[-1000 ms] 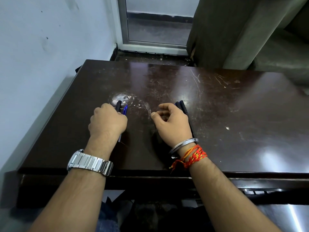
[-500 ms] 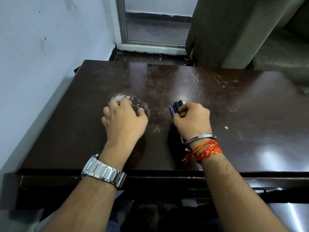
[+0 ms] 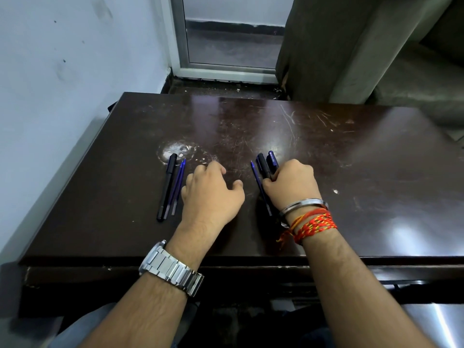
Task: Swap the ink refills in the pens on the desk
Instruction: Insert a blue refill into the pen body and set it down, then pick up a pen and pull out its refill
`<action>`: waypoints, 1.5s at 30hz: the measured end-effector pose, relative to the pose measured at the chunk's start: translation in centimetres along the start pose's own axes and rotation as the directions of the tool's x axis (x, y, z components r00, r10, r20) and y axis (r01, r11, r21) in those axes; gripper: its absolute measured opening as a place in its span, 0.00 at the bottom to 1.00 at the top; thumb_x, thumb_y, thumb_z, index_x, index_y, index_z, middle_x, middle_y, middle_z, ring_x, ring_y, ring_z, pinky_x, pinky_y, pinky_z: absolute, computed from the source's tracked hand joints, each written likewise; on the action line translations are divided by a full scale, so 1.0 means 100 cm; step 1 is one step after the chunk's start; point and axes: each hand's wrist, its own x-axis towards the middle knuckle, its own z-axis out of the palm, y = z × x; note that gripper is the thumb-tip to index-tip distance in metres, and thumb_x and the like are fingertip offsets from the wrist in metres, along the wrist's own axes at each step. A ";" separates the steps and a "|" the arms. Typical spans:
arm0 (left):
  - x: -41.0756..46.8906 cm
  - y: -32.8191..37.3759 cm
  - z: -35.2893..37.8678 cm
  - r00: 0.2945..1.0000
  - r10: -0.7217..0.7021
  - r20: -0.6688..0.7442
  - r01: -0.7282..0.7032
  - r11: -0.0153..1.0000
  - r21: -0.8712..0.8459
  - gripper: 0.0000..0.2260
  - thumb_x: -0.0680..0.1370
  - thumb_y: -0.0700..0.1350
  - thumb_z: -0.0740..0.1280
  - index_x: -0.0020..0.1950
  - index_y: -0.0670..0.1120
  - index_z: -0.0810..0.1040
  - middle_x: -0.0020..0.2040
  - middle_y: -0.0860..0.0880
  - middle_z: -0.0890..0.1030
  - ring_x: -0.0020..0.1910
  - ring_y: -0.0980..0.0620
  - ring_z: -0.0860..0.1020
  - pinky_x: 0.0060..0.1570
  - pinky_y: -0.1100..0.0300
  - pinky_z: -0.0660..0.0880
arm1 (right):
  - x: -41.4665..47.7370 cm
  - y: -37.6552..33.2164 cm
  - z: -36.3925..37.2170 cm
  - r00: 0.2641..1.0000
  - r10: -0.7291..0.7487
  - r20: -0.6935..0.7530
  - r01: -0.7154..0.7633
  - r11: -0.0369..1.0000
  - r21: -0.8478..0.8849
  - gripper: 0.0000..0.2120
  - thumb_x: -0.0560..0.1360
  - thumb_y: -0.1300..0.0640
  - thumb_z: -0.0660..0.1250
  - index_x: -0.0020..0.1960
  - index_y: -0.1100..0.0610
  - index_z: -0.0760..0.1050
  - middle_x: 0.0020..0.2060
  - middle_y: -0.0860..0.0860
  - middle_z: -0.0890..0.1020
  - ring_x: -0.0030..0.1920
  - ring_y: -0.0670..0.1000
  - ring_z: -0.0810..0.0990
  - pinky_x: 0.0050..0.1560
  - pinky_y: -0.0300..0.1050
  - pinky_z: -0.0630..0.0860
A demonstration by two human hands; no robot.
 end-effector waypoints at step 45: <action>0.008 0.002 0.004 0.975 -0.156 0.157 0.220 0.746 -0.628 0.05 0.71 0.50 0.61 0.45 0.52 0.70 0.36 0.51 0.72 0.31 0.51 0.68 0.31 0.53 0.66 | 0.007 0.011 -0.012 0.983 -0.092 -0.157 0.131 0.957 0.260 0.18 0.80 0.51 0.61 0.40 0.62 0.78 0.35 0.58 0.79 0.44 0.61 0.78 0.42 0.43 0.65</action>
